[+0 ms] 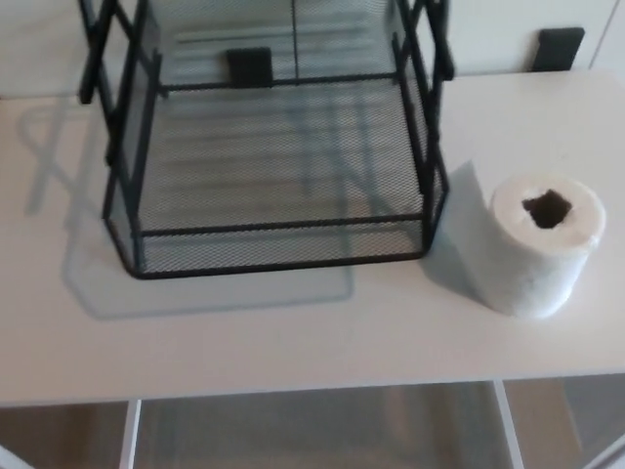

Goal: The robot walks towards a desk on which a file tray is kept in the middle and a toilet paper roll is kept on its right. The robot uses its right hand to hook on finger in the gap of the roll and grabs it, lifts it and places it on the tray.

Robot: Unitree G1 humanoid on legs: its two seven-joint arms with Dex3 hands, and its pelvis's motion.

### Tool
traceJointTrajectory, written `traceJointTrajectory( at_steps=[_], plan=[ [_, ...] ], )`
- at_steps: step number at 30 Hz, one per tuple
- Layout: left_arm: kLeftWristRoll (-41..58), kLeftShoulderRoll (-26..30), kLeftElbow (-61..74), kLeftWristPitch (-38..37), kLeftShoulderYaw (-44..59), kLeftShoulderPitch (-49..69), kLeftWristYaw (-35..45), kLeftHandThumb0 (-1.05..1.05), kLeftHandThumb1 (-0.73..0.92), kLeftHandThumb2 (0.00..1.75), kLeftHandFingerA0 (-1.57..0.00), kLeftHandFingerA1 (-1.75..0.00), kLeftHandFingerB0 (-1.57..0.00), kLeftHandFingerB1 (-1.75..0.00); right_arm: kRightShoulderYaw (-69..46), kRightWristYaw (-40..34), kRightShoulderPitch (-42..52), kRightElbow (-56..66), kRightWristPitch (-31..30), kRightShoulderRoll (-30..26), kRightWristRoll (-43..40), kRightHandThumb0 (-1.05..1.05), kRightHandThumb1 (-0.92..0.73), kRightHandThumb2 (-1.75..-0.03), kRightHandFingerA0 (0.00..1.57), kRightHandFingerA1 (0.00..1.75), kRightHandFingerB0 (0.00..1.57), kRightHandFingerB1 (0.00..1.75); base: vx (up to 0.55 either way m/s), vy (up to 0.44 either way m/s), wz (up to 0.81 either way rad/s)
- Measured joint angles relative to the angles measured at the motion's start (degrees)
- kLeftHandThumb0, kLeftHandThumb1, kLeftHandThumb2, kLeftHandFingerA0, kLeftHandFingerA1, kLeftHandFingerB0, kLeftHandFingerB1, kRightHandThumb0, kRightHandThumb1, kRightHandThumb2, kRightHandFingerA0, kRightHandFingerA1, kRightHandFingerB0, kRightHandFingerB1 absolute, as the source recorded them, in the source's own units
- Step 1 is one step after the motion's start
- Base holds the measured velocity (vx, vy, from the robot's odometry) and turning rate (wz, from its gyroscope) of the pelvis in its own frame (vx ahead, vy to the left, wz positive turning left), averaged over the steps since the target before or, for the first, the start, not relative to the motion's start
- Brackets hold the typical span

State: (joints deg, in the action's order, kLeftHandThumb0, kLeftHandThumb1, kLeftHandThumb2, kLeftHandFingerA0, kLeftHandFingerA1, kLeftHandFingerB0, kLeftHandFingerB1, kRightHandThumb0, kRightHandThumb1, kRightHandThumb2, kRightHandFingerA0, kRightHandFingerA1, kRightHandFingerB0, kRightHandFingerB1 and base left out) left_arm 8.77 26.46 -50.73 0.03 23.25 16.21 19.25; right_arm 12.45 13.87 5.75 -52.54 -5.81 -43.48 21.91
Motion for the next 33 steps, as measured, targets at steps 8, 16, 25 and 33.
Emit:
traceJointTrajectory(
  at_steps=[8,16,25,33],
  plan=[
    [0.03,-0.43,1.03,0.01,0.10,-0.07,-0.01,-0.84,0.83,0.65,-0.31,-0.40,-0.21,-0.30,-15.15,0.31,-2.02,0.07,3.35,0.82,-6.64,-0.67,-0.48,-0.82,0.15,0.53,0.00,0.14,0.05,0.062,-0.07],
    [0.32,-0.80,1.73,0.29,0.87,-0.24,-0.28,-0.84,0.82,0.65,-0.36,-0.40,-0.22,-0.31,-28.34,1.01,-5.82,0.54,5.90,2.56,-13.16,-0.62,-0.49,-0.84,0.10,0.50,0.00,0.15,0.08,0.129,0.04],
    [0.96,-1.30,2.87,0.30,2.37,0.24,-0.40,-0.85,0.81,0.65,-0.31,-0.42,-0.22,-0.30,-39.94,2.03,-11.35,3.50,8.53,3.17,-19.86,-0.92,-0.38,-0.86,0.30,0.84,0.01,0.71,0.00,0.003,0.01],
    [1.66,-1.42,4.03,0.52,3.83,0.60,-0.54,-0.84,0.65,1.01,-0.26,-0.52,-0.13,-0.42,-44.75,2.86,-15.52,4.31,14.23,2.94,-24.47,-0.82,-0.30,-0.76,0.31,0.81,0.00,0.70,0.00,-0.002,0.02]
  ],
)
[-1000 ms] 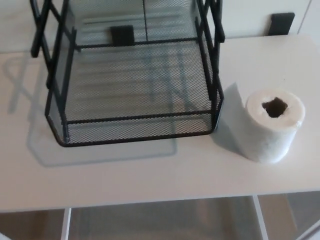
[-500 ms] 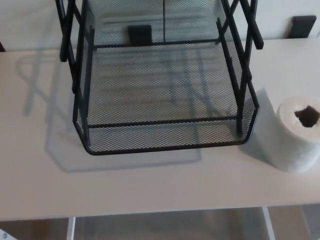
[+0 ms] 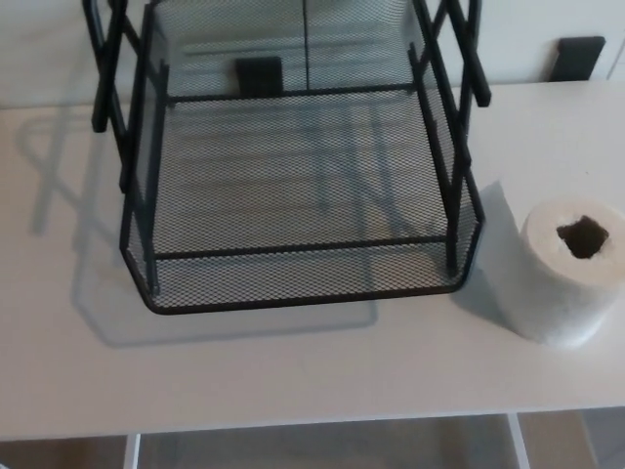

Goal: The robot walks towards a desk on which a file tray is kept in the middle and a toilet paper roll is kept on its right. The robot uses its right hand to hook on finger in the gap of the roll and grabs it, lifts it and places it on the tray.

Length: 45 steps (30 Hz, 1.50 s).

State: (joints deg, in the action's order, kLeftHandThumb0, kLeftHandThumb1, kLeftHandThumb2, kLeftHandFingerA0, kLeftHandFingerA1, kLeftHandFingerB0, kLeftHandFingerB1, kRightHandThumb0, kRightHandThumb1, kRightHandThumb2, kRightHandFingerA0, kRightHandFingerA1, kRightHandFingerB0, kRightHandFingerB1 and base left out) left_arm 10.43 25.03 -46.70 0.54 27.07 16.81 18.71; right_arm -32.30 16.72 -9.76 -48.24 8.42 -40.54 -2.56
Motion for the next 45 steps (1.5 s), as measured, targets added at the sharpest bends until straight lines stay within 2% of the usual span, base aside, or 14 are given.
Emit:
traceJointTrajectory(
  at_steps=[2,3,4,5,7,8,9,12,13,20,29,32,37,45],
  plan=[
    [0.14,0.06,0.15,0.23,0.50,0.09,-0.01,-0.84,0.65,1.01,-0.27,-0.51,-0.13,-0.42,-0.12,-0.04,-0.10,-0.79,1.03,0.00,-0.34,-0.86,-0.32,-0.76,0.30,0.81,0.00,0.69,0.00,0.000,0.00],
    [0.22,0.06,0.13,0.33,0.69,0.09,-0.04,-0.84,0.65,1.01,-0.27,-0.51,-0.14,-0.42,-0.13,-0.04,-0.14,-1.37,1.87,0.00,-0.57,-0.81,-0.45,-0.54,0.21,0.99,0.00,0.96,0.00,0.000,0.00],
    [0.26,0.06,0.13,0.38,0.74,0.12,-0.06,-0.84,0.65,1.01,-0.27,-0.51,-0.14,-0.42,-0.14,-0.03,-0.31,-1.60,2.27,0.00,-0.75,-0.81,-0.45,-0.54,0.21,0.99,0.00,0.96,0.00,0.000,0.00],
    [0.26,0.07,0.18,0.49,0.75,0.16,-0.13,-0.84,0.65,1.00,-0.27,-0.51,-0.15,-0.42,-0.15,0.06,-0.83,-1.66,2.73,0.00,-1.12,-0.94,-0.33,-0.81,0.30,1.03,0.14,0.84,0.00,0.000,0.00],
    [0.27,0.08,0.14,0.59,0.74,0.06,-0.27,-0.84,0.65,1.00,-0.27,-0.51,-0.15,-0.42,-0.07,0.24,-1.95,-1.40,3.58,-0.20,-1.77,-0.94,-0.33,-0.81,0.30,1.03,0.14,0.84,0.00,0.000,0.00],
    [0.27,0.09,0.06,0.64,0.73,-0.11,-0.39,-0.83,0.65,1.01,-0.25,-0.51,-0.15,-0.43,0.18,0.40,-2.47,-0.83,3.85,-0.29,-2.01,-0.64,-0.22,-0.87,0.40,0.91,0.03,0.67,0.00,0.000,0.00],
    [0.27,0.04,0.49,0.80,0.73,-0.04,-0.48,-0.83,0.65,1.00,-0.27,-0.52,-0.16,-0.43,0.64,0.69,-2.82,0.82,3.83,-0.28,-2.18,-0.92,-0.35,-0.79,0.26,0.90,0.07,0.77,0.00,0.000,0.00],
    [0.32,0.02,1.96,1.28,0.74,0.05,-0.64,-0.84,0.64,1.00,-0.29,-0.53,-0.17,-0.44,2.56,1.91,-4.15,7.25,3.72,-0.33,-2.50,-0.75,-0.40,-0.57,0.25,0.79,0.00,0.77,0.00,0.000,0.00],
    [0.32,0.01,2.17,1.29,0.74,0.06,-0.65,-0.83,0.80,0.65,-0.36,-0.43,-0.24,-0.32,3.14,2.19,-4.28,9.07,3.54,-0.33,-2.49,-0.71,-0.31,-0.78,0.30,0.70,0.02,0.63,0.00,0.000,0.00],
    [0.33,-0.04,2.55,1.30,0.75,0.26,-0.69,-0.85,0.80,0.65,-0.35,-0.42,-0.25,-0.32,8.27,4.38,-3.74,22.44,1.33,-0.31,-2.20,-0.54,-0.35,-0.68,0.25,0.53,0.12,0.39,0.00,0.000,0.00],
    [0.12,0.22,1.04,1.29,0.53,-1.17,-1.13,-0.91,0.68,0.76,-0.37,-0.50,-0.28,-0.39,21.45,8.94,2.64,39.95,-2.76,-3.37,1.83,-0.52,-0.39,-0.68,0.21,0.47,0.11,0.36,0.00,0.000,0.00],
    [0.12,0.30,1.04,1.30,0.54,-1.36,-1.29,-0.86,0.82,0.64,-0.42,-0.46,-0.34,-0.35,25.94,10.49,3.54,42.61,-4.04,-5.56,4.14,-0.42,-0.50,-0.56,0.22,0.38,0.15,0.27,0.00,0.000,0.00],
    [-0.07,0.93,1.12,1.33,0.42,-1.28,-1.82,-0.90,0.69,0.76,-0.38,-0.50,-0.29,-0.39,32.45,13.45,4.27,45.83,-6.21,-9.45,8.43,-0.41,-0.52,-0.57,0.19,0.39,0.13,0.27,0.00,0.000,0.00],
    [-0.06,1.49,0.73,2.02,0.36,-1.74,-2.04,-0.85,0.80,0.64,-0.46,-0.46,-0.35,-0.35,36.05,15.37,3.83,48.75,-7.37,-11.26,12.16,-0.41,-0.53,-0.58,0.18,0.39,0.10,0.24,0.00,0.000,0.00]
  ],
)
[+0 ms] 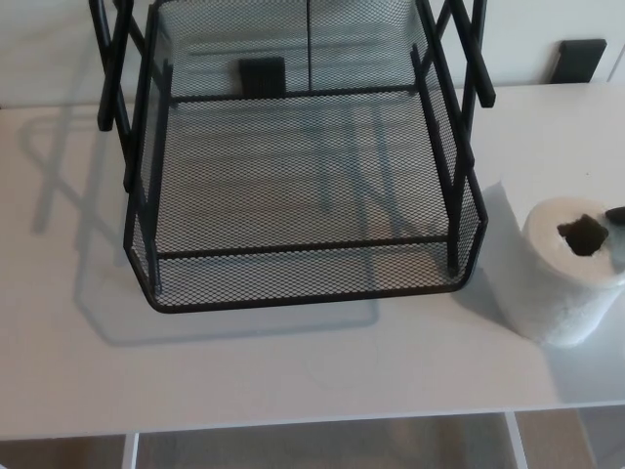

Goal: The robot walks towards a desk on which a file tray is kept in the middle and a toilet paper roll is kept on its right. The robot uses its right hand to hook on finger in the gap of the roll and grabs it, lifts it and places it on the tray.

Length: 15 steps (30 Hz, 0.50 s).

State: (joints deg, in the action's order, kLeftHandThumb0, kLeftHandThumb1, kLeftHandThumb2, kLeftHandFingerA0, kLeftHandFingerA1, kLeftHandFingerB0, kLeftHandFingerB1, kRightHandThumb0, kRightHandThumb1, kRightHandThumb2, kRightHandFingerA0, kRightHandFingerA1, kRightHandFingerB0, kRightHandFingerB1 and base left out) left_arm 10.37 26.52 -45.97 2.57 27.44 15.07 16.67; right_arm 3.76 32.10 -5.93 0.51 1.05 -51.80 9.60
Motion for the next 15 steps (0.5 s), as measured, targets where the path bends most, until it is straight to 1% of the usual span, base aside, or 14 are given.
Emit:
traceJointTrajectory(
  at_steps=[6,12,14,15],
  plan=[
    [-0.08,0.17,-0.60,0.77,-0.26,-0.51,-0.33,-0.85,0.80,0.64,-0.48,-0.45,-0.35,-0.35,1.05,0.85,-1.44,1.26,-0.47,0.12,1.41,-0.36,-0.53,-0.58,0.19,0.39,0.10,0.24,0.00,0.000,0.00],
    [-0.10,0.23,-0.60,0.93,-0.66,-0.19,-0.44,-0.84,0.78,0.64,-0.50,-0.45,-0.36,-0.35,0.89,1.45,-1.71,2.87,-0.69,0.78,1.59,-0.42,-0.54,-0.59,0.18,0.39,0.10,0.22,0.00,0.000,0.00],
    [-0.09,0.22,-0.09,1.13,-0.77,0.09,-0.48,-0.84,0.77,0.64,-0.50,-0.47,-0.36,-0.35,0.51,1.61,-1.70,3.38,-0.72,0.95,1.54,-0.39,-0.53,-0.58,0.18,0.41,0.10,0.23,0.00,0.000,0.00],
    [-0.07,0.22,0.23,1.31,-0.77,0.22,-0.51,-0.83,0.62,1.01,-0.44,-0.58,-0.31,-0.48,0.28,1.67,-1.70,3.66,-0.74,1.00,1.51,-0.40,-0.54,-0.58,0.18,0.40,0.10,0.22,0.00,0.000,0.00]
  ],
)
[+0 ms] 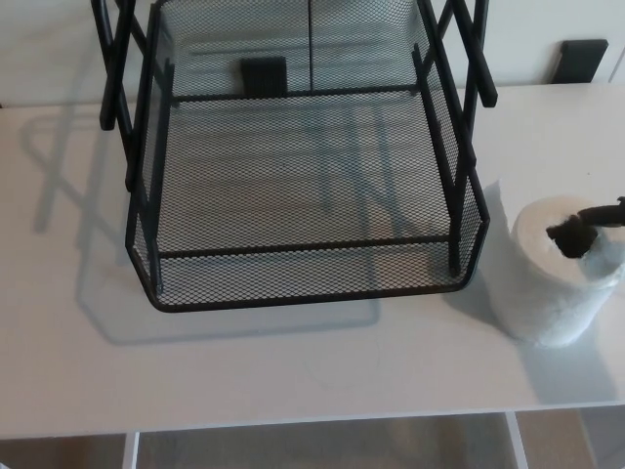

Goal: The robot walks towards a desk on which a file tray is kept in the middle and a toilet paper roll is kept on its right. The robot uses its right hand to hook on finger in the gap of the roll and grabs it, lifts it and places it on the tray.

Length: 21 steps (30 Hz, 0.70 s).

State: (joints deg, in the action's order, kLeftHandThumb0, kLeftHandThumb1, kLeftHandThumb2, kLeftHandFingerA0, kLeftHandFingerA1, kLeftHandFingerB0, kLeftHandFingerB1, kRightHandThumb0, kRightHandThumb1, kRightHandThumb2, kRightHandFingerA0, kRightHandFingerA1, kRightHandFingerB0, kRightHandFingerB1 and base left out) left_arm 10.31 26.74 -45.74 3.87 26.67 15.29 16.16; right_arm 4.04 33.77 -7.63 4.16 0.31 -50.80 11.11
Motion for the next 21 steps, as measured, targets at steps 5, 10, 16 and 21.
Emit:
traceJointTrajectory(
  at_steps=[5,10,16,21],
  plan=[
    [0.04,0.00,0.01,0.33,-0.14,0.06,-0.06,-0.82,0.62,1.00,-0.41,-0.56,-0.30,-0.48,-1.73,0.41,0.22,1.01,-0.13,-0.09,-0.09,-0.32,-0.46,-0.97,0.01,0.50,0.00,0.51,0.00,0.000,0.00],
    [-0.01,0.21,-1.62,0.30,-0.55,-0.18,0.09,-0.85,0.64,1.01,-0.44,-0.57,-0.32,-0.48,-4.31,0.84,0.79,1.90,-0.26,-0.79,-0.12,-0.32,-0.46,-0.97,0.01,0.50,0.00,0.51,0.00,0.000,0.00],
    [0.06,0.23,0.27,0.52,-0.53,0.46,0.06,-0.86,0.65,1.02,-0.43,-0.56,-0.30,-0.48,-5.22,1.16,2.52,2.76,0.29,-0.89,-0.12,-0.46,-0.54,-0.59,0.23,0.41,0.10,0.22,0.00,0.000,0.00],
    [0.03,0.31,0.75,0.71,-0.65,0.65,0.07,-0.84,0.79,0.64,-0.46,-0.46,-0.35,-0.35,-4.89,1.47,3.25,3.55,0.63,-0.80,0.03,-0.41,-0.54,-0.59,0.19,0.41,0.10,0.23,0.00,0.000,0.00]
  ],
)
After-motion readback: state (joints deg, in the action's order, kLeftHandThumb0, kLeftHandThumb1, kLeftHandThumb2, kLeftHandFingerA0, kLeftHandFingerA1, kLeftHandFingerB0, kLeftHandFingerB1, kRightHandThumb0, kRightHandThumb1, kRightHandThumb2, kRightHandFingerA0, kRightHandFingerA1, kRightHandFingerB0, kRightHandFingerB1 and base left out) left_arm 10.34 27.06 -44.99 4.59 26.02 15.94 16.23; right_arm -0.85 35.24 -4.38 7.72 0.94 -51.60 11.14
